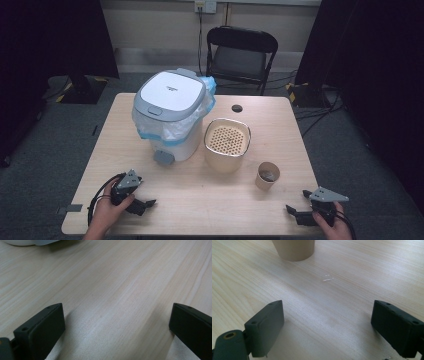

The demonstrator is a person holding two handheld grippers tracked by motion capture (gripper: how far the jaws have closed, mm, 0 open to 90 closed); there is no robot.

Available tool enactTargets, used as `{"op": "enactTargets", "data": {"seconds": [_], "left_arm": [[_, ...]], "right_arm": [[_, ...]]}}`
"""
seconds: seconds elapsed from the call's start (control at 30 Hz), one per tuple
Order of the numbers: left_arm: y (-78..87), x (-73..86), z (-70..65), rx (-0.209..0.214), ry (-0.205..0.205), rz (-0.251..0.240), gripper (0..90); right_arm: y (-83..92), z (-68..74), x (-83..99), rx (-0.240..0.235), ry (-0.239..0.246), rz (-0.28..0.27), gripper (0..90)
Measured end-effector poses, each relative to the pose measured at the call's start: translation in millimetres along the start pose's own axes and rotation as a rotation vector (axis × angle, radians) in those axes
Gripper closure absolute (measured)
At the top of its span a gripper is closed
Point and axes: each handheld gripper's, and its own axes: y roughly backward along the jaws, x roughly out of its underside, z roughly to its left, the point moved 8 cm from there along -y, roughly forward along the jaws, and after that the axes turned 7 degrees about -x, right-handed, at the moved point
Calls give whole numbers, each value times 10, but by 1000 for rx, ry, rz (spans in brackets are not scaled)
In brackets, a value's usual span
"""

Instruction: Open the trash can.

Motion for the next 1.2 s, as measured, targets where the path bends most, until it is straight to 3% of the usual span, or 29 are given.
{"op": "enactTargets", "data": {"seconds": [0.3,0.33,0.47,0.53,0.57,0.6,0.63,0.67,0.7,0.73,0.77,0.83,0.97,1.03,1.2], "left_arm": [[-5,-9,-2,2,13,-1,0],[-8,-18,-7,-2,32,11,0],[-1,-36,-18,5,38,48,0],[25,-60,-19,0,32,58,54],[25,-60,-19,0,32,58,146],[61,-104,-28,7,35,53,235],[74,-132,-37,11,48,43,227],[94,-163,-34,-1,45,43,148],[94,-163,-34,-1,45,43,128],[138,-250,-20,-44,29,32,190],[164,-300,-18,-48,35,15,213],[188,-346,-30,-34,55,-2,144],[259,-457,-43,-43,76,2,163],[300,-505,-53,-24,103,-9,174],[386,-601,-25,0,124,-11,260]], "right_arm": [[-44,-17,-40,-25,15,57,46],[-82,-14,-56,-39,29,70,0],[-141,-18,-99,-59,51,81,0],[-144,-18,-101,-61,54,80,0],[-141,-16,-99,-57,49,80,0],[-143,-13,-99,-56,46,76,0],[-143,-14,-99,-57,46,76,0],[-141,-15,-99,-54,46,77,0],[-141,-15,-99,-54,46,77,0],[-141,-15,-99,-54,46,77,0],[-143,-14,-99,-56,45,76,0],[-142,-13,-99,-56,44,76,0],[-140,-11,-97,-54,41,78,0],[-137,-9,-95,-51,37,80,0],[-135,-9,-93,-46,33,82,0]]}}
